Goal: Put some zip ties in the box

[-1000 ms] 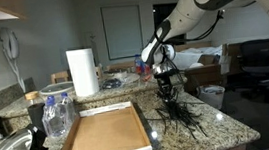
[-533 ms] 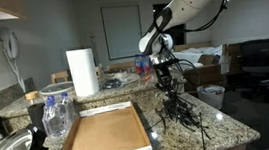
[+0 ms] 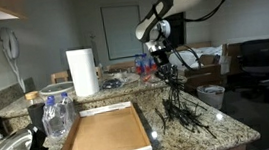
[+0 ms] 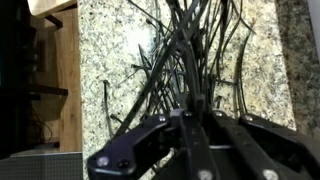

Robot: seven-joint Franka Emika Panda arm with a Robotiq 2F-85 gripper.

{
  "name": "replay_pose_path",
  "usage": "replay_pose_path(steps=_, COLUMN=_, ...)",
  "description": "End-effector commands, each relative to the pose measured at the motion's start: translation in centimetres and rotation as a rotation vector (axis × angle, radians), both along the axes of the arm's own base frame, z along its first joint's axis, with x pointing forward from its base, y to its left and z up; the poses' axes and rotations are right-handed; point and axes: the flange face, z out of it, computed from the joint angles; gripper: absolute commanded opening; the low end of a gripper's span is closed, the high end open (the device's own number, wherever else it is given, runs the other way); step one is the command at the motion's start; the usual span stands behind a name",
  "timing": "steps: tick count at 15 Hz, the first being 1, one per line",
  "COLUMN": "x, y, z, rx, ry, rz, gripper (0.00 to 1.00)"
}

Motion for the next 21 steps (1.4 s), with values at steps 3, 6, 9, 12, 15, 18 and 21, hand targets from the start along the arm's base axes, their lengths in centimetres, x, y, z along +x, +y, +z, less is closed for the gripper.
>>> replay_pose_path(steps=3, x=0.7, y=0.6, z=3.1, rx=-0.049, ry=0.008, rz=0.030, gripper=0.08)
replay_pose_path(steps=6, x=0.9, y=1.9, z=3.7, rx=-0.044, ry=-0.006, rz=0.036, gripper=0.08)
replay_pose_path(steps=9, x=1.2, y=4.2, z=4.0, rx=-0.046, ry=-0.027, rz=0.042, gripper=0.08)
replay_pose_path(steps=12, x=1.6, y=7.0, z=4.5, rx=-0.056, ry=-0.046, rz=0.047, gripper=0.08)
replay_pose_path(steps=15, x=2.0, y=10.9, z=5.0, rx=-0.067, ry=-0.069, rz=0.057, gripper=0.08)
replay_pose_path(steps=18, x=2.4, y=14.8, z=5.2, rx=-0.075, ry=-0.087, rz=0.080, gripper=0.08)
replay_pose_path(steps=21, x=3.0, y=19.0, z=5.0, rx=-0.087, ry=-0.088, rz=0.136, gripper=0.08)
